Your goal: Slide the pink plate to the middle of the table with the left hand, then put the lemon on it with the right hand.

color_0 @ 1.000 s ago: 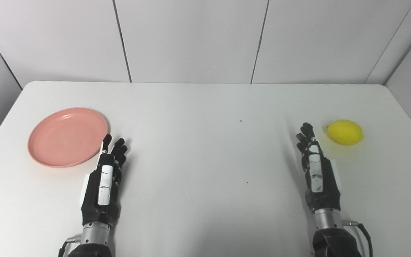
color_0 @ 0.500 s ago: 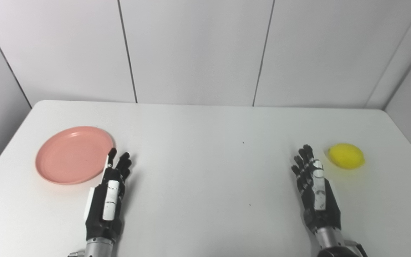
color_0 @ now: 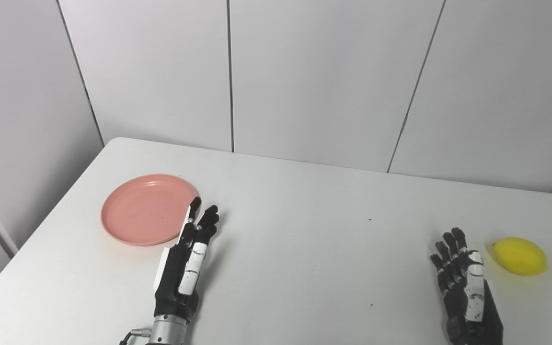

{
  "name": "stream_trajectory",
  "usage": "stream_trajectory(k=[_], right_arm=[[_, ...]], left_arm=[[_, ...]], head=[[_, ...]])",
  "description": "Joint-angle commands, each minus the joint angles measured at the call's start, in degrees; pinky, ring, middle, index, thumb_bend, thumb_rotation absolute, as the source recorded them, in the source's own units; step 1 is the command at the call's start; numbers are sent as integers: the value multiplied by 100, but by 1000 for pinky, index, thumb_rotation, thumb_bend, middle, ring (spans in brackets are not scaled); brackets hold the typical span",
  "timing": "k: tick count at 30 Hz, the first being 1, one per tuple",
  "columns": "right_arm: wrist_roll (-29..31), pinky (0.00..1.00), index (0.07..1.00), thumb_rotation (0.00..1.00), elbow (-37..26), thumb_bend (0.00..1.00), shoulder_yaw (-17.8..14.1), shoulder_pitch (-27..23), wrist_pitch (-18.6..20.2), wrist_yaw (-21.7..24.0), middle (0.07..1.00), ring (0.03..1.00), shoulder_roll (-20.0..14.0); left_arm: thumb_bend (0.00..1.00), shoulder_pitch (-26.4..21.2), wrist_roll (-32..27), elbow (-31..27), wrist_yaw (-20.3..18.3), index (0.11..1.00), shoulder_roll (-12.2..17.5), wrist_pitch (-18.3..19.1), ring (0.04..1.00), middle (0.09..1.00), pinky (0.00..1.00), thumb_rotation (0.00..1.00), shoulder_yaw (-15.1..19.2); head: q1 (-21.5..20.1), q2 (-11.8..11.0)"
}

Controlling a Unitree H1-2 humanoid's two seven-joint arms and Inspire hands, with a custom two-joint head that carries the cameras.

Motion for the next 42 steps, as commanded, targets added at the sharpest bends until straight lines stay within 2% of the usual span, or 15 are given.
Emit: stream_trajectory(k=[1,12,20,29,37,42], right_arm=[[72,1000,1000,1000,603,774,-102,247,-308,160,1000,1000,-66],[81,1000,1000,1000,763,790,-178,188,-304,260,1000,1000,-126],[140,1000,1000,1000,815,774,-192,167,-317,313,1000,1000,-130],[121,1000,1000,1000,897,785,-208,141,-324,361,1000,1000,-151],[93,1000,1000,1000,817,771,-184,172,-281,355,1000,1000,-102],[67,1000,1000,1000,820,780,-135,174,-312,389,1000,1000,-80]], left_arm=[[617,331,34,852,55,971,-173,-202,923,915,929,829,-87],[589,286,167,1022,162,962,-224,-336,906,903,892,814,-146],[631,262,300,1069,240,945,-228,-307,886,891,870,784,-162],[590,240,266,1106,236,947,-237,-336,889,896,864,767,-149],[617,259,118,1088,164,949,-207,-234,897,899,871,760,-109],[646,244,-151,1033,72,949,-165,116,919,912,907,756,-37]], head=[[44,-48],[397,-212],[425,-292],[469,-300],[508,-314],[484,-330]])
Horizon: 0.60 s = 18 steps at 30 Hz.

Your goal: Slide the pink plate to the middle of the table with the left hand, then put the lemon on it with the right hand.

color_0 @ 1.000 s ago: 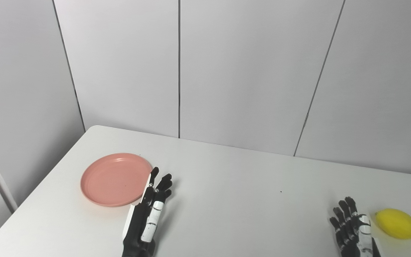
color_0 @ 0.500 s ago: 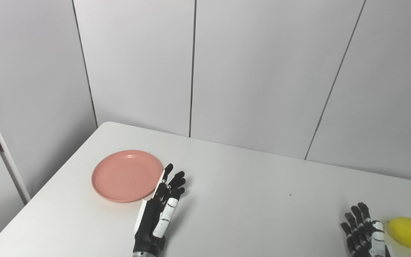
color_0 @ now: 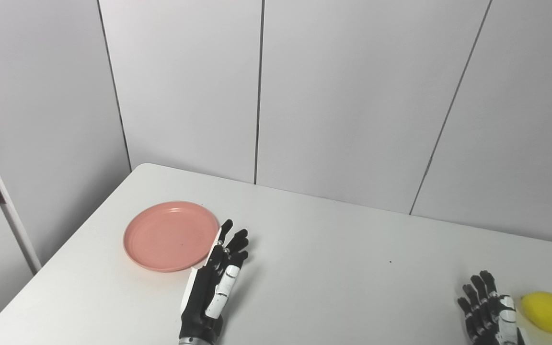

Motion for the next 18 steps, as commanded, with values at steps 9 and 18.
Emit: stream_trajectory(k=[9,18], right_arm=[[-31,1000,1000,1000,577,775,29,395,-382,137,1000,1000,76],[-4,1000,1000,1000,711,772,24,342,-440,152,1000,1000,111]], left_arm=[[653,433,-418,499,-96,965,36,844,954,946,964,765,62],[705,371,-579,-21,-143,953,159,1499,936,941,932,766,110]], head=[[10,-51],[68,-169]])
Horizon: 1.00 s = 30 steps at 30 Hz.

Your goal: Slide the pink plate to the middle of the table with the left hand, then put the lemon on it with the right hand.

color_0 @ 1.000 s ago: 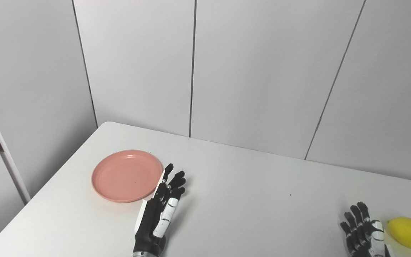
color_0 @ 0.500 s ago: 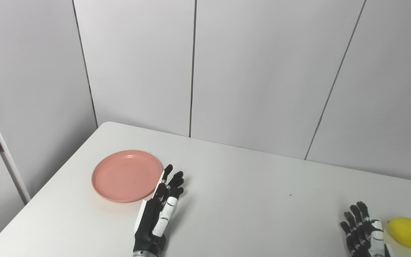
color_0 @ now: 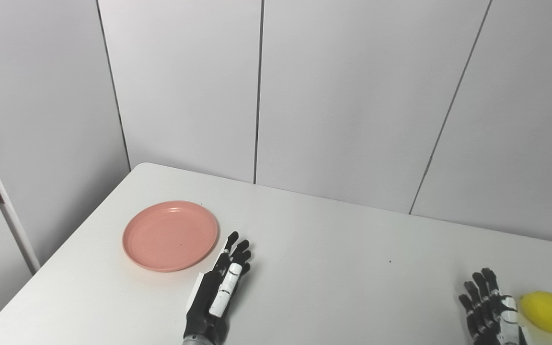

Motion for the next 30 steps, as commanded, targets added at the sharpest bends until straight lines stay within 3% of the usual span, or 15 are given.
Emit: stream_trajectory(k=[1,15,22,24,30], right_arm=[[13,1000,1000,1000,623,773,-14,396,-186,38,1000,1000,98],[23,1000,1000,1000,543,763,0,418,-67,-1,1000,1000,171],[48,1000,1000,1000,505,753,-12,450,-52,-5,1000,1000,190],[60,1000,1000,1000,476,765,-16,464,-29,-2,1000,1000,190],[118,1000,1000,1000,406,792,-39,494,43,21,1000,1000,166]], left_arm=[[715,343,-156,101,-68,954,62,380,937,941,935,766,53],[790,-174,-544,-884,-179,937,349,1265,919,913,909,768,154],[820,-572,-519,-1253,-89,953,547,1896,934,934,957,862,261],[908,-720,-575,-1374,-47,959,598,2126,951,954,978,933,324],[973,-1147,-1027,-1632,19,995,801,2633,995,985,1000,959,545]], head=[[-11,-21],[112,-120],[127,-84],[119,-53],[137,28]])
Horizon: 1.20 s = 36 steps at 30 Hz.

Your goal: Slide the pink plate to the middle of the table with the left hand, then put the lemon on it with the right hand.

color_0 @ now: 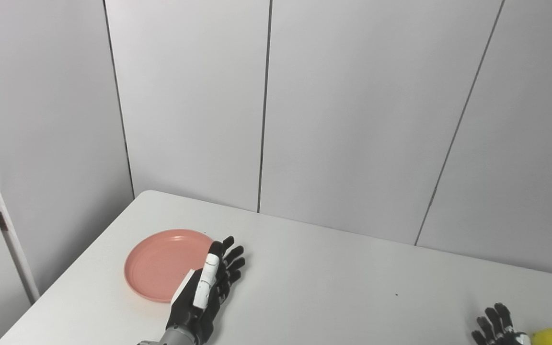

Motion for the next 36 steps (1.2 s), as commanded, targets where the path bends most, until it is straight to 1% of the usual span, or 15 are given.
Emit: stream_trajectory(k=[1,3,6,11,13,17,18,21,23,25,27,30,36], right_arm=[[111,1000,1000,1000,451,802,-5,484,41,52,1000,1000,116],[126,1000,1000,1000,438,807,-7,495,41,62,1000,1000,105],[140,1000,1000,1000,429,813,-9,506,51,76,1000,1000,84],[192,1000,1000,1000,427,822,-19,509,66,101,1000,1000,59],[218,1000,1000,1000,426,824,-18,509,78,103,1000,1000,52],[218,1000,1000,1000,422,826,-10,511,82,92,1000,1000,42],[213,1000,1000,1000,421,833,-9,513,79,87,1000,1000,44],[242,1000,1000,1000,410,837,-4,521,86,117,1000,1000,36],[274,1000,1000,1000,425,832,-5,519,67,152,1000,1000,29],[256,1000,1000,1000,419,833,1,520,69,130,1000,1000,29],[247,1000,1000,1000,444,833,2,511,55,123,1000,1000,25],[222,1000,1000,1000,486,837,3,494,31,112,1000,1000,17],[239,1000,1000,1000,488,843,2,491,42,117,1000,1000,20]], left_arm=[[971,-317,-266,-198,44,999,201,84,999,991,1000,967,6],[972,-392,-465,-211,148,1000,337,90,1000,994,1000,970,-35],[976,-547,-879,-176,340,1000,660,90,1000,998,1000,960,-86],[970,-697,-1221,-82,550,1000,1011,90,988,972,1000,947,-48],[975,-755,-1329,10,511,1000,1123,88,982,968,1000,938,53],[981,-889,-1429,323,361,991,1303,79,972,956,981,929,368],[984,-918,-1457,388,345,983,1327,76,968,949,976,913,437],[979,-993,-1407,596,224,978,1462,40,961,942,965,910,596],[967,-1037,-1381,709,155,980,1535,29,965,944,970,920,679],[984,-1081,-1378,793,125,980,1572,33,968,944,973,907,757],[996,-1127,-1322,928,30,984,1676,-21,979,954,990,910,814],[1000,-1222,-1295,1101,-79,999,1812,-62,994,973,1000,939,927],[991,-1389,-1244,1341,-178,1000,2047,-72,990,970,1000,964,1134]], head=[[1,18],[6,33],[17,55],[27,99],[33,108],[37,116],[37,116],[33,130],[35,128],[35,128],[33,122],[28,120],[34,119]])
